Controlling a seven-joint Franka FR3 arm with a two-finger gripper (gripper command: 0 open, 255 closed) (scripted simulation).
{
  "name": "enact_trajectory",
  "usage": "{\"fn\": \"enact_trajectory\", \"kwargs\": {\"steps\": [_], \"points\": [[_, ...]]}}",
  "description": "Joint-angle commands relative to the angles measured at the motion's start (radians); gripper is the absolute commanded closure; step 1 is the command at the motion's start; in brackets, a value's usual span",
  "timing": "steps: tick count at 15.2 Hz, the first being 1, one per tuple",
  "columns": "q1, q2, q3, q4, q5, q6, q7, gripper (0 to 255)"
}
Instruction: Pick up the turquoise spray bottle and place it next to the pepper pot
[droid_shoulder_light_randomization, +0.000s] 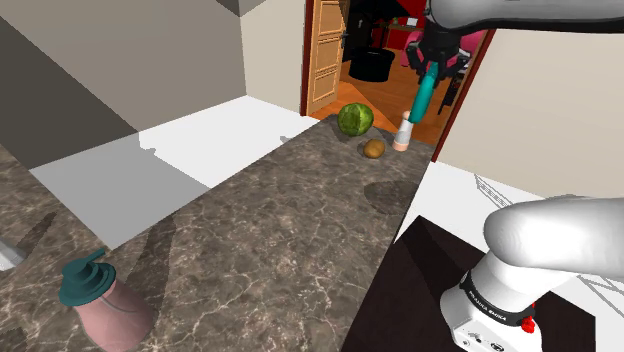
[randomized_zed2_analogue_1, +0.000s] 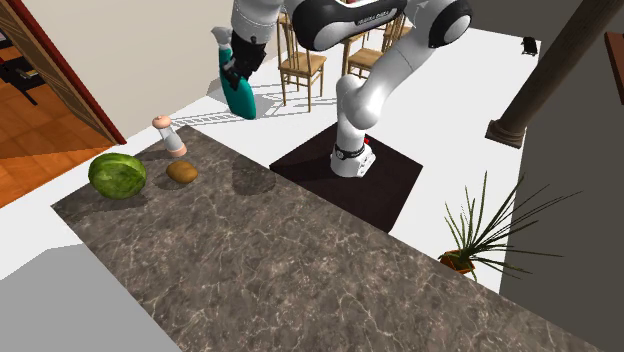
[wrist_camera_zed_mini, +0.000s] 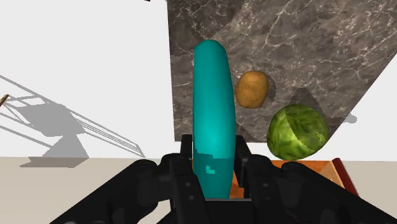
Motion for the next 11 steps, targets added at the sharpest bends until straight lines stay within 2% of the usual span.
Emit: {"fn": "enact_trajectory", "kwargs": {"steps": [1, 11], "points": [[-0.023, 0.045, -0.031, 0.013, -0.024, 0.042, -0.029, 255], [-0.118, 0.287, -0.167, 0.147, -0.107, 0.199, -0.164, 255]]}}
